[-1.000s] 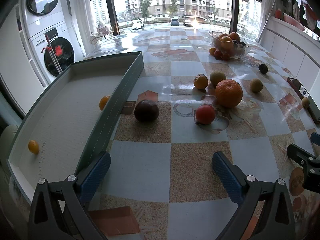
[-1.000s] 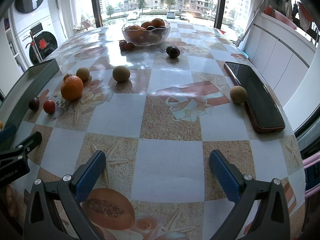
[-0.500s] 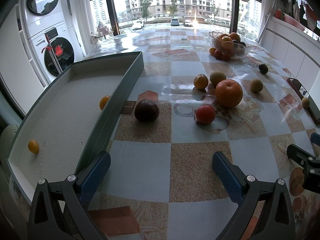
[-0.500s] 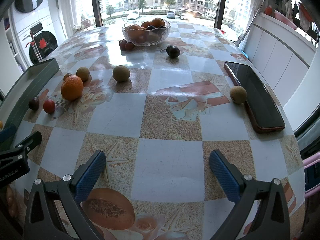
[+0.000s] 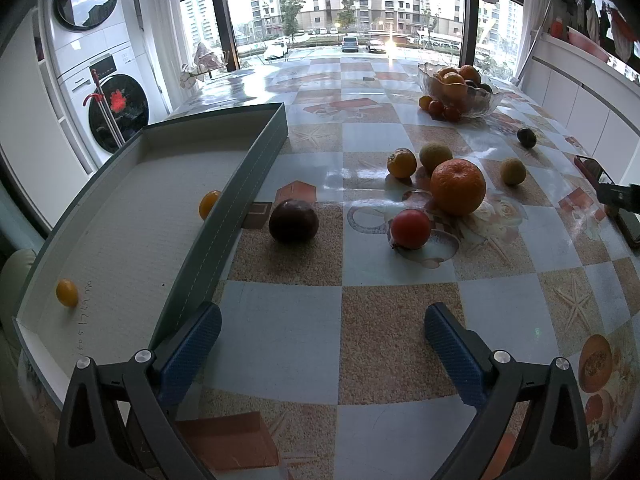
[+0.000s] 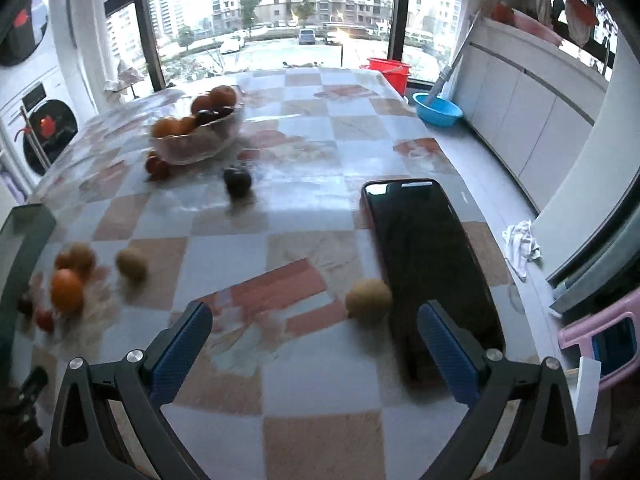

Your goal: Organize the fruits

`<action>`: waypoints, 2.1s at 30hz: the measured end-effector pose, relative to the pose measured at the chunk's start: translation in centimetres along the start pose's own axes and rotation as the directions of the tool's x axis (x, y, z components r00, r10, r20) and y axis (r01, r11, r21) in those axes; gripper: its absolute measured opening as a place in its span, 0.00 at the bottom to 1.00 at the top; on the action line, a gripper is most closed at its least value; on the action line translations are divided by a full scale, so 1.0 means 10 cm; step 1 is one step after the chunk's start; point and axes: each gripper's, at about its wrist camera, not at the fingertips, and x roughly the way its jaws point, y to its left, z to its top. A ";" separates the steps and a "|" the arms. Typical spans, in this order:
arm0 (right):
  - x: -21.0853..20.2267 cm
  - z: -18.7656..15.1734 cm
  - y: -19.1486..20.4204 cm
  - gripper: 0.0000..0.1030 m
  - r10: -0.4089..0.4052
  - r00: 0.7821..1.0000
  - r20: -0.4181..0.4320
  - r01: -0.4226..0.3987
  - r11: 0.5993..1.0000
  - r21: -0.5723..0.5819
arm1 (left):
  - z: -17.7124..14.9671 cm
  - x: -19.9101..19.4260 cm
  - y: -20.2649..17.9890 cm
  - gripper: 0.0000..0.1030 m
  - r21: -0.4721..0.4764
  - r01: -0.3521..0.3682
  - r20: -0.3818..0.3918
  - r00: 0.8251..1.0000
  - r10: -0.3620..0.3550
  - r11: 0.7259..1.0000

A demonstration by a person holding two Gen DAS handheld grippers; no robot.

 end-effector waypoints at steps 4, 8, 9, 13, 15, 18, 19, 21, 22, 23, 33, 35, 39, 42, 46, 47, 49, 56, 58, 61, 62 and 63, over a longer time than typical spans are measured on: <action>0.13 0.05 0.05 0.69 -0.004 1.000 -0.006 0.004 1.000 -0.028 | 0.00 0.00 0.00 0.99 0.000 0.000 0.000 1.000 0.000 1.000; 0.21 -0.01 0.04 0.41 0.025 0.999 -0.044 -0.026 1.000 -0.015 | 0.00 0.00 0.00 0.99 0.000 0.000 0.000 1.000 0.000 1.000; 0.20 -0.02 0.04 0.33 0.027 0.999 -0.034 -0.028 1.000 -0.012 | 0.00 0.00 0.00 0.99 0.000 0.000 0.000 1.000 0.000 1.000; 0.13 -0.07 -0.01 0.30 0.124 0.992 -0.015 -0.124 0.992 0.025 | 0.00 0.00 0.00 0.99 0.000 0.000 0.000 1.000 0.000 1.000; 0.03 -0.12 -0.01 0.30 0.184 0.983 0.003 -0.184 0.982 0.032 | 0.00 0.00 0.00 0.99 -0.001 0.000 0.000 1.000 0.000 1.000; -0.10 -0.21 -0.01 0.30 0.254 0.967 0.018 -0.254 0.967 0.031 | 0.00 0.00 0.00 0.99 -0.001 0.001 0.000 1.000 -0.001 1.000; -0.13 -0.24 -0.01 0.30 0.272 0.962 0.020 -0.273 0.961 0.034 | 0.00 0.00 0.00 0.99 -0.001 0.000 0.000 1.000 0.000 1.000; -0.20 -0.34 -0.01 0.30 0.306 0.952 0.021 -0.306 0.950 0.055 | 0.00 0.00 0.00 0.99 -0.001 0.001 0.000 1.000 -0.001 1.000; -0.21 -0.37 -0.02 0.30 0.314 0.949 0.018 -0.315 0.947 0.068 | 0.00 0.00 0.00 0.99 -0.001 0.000 0.000 1.000 0.000 1.000; -0.23 -0.42 -0.01 0.30 0.321 0.947 0.014 -0.321 0.944 0.080 | 0.00 0.00 0.00 0.99 -0.001 0.000 -0.001 1.000 0.000 1.000; -0.24 -0.67 0.18 0.30 0.328 0.945 -0.001 -0.327 0.943 0.061 | 0.26 -0.01 -0.20 0.99 0.034 0.037 0.010 0.999 -0.038 0.999; -0.25 -0.68 0.19 0.30 0.324 0.946 -0.001 -0.323 0.945 0.054 | 0.34 0.00 -0.31 0.89 0.056 0.046 0.011 0.999 -0.047 0.997; -0.25 -0.68 0.18 0.30 0.329 0.944 -0.002 -0.329 0.942 0.064 | 0.43 0.18 -0.44 0.76 0.069 0.049 -0.049 0.998 -0.046 0.996; -0.25 -0.68 0.17 0.30 0.329 0.944 -0.006 -0.328 0.943 0.061 | 0.48 0.24 -0.42 0.66 0.016 0.083 -0.057 0.995 -0.082 0.996; -0.24 -0.67 0.17 0.30 0.325 0.946 -0.013 -0.324 0.944 0.063 | 0.52 0.24 -0.41 0.37 0.004 0.120 -0.053 0.991 -0.119 0.993; -0.24 -0.67 0.17 0.30 0.327 0.945 -0.015 -0.326 0.943 0.066 | 0.51 0.23 -0.40 0.27 0.007 0.125 -0.053 0.991 -0.125 0.992; -0.24 -0.67 0.18 0.30 0.329 0.944 -0.021 -0.327 0.942 0.071 | 0.49 0.21 -0.39 0.24 0.010 0.136 -0.060 0.989 -0.135 0.991; -0.32 -0.66 0.30 0.30 0.336 0.941 -0.036 -0.334 0.941 0.053 | 0.42 0.03 -0.19 0.24 -0.037 0.186 -0.066 0.980 -0.189 0.982; -0.37 -0.64 0.37 0.30 0.340 0.940 -0.033 -0.339 0.940 0.034 | 0.41 -0.04 -0.11 0.24 -0.038 0.182 -0.055 0.981 -0.184 0.983; -0.44 -0.60 0.51 0.30 0.351 0.936 -0.033 -0.351 0.936 0.008 | 0.38 -0.17 0.03 0.24 -0.024 0.154 -0.032 0.988 -0.154 0.988; -0.46 -0.58 0.56 0.30 0.356 0.934 -0.034 -0.356 0.935 -0.001 | 0.37 -0.20 0.08 0.24 -0.018 0.145 -0.023 0.989 -0.145 0.989; -0.48 -0.57 0.62 0.30 0.359 0.933 -0.036 -0.359 0.933 -0.011 | 0.37 -0.24 0.13 0.24 -0.013 0.135 -0.013 0.991 -0.135 0.991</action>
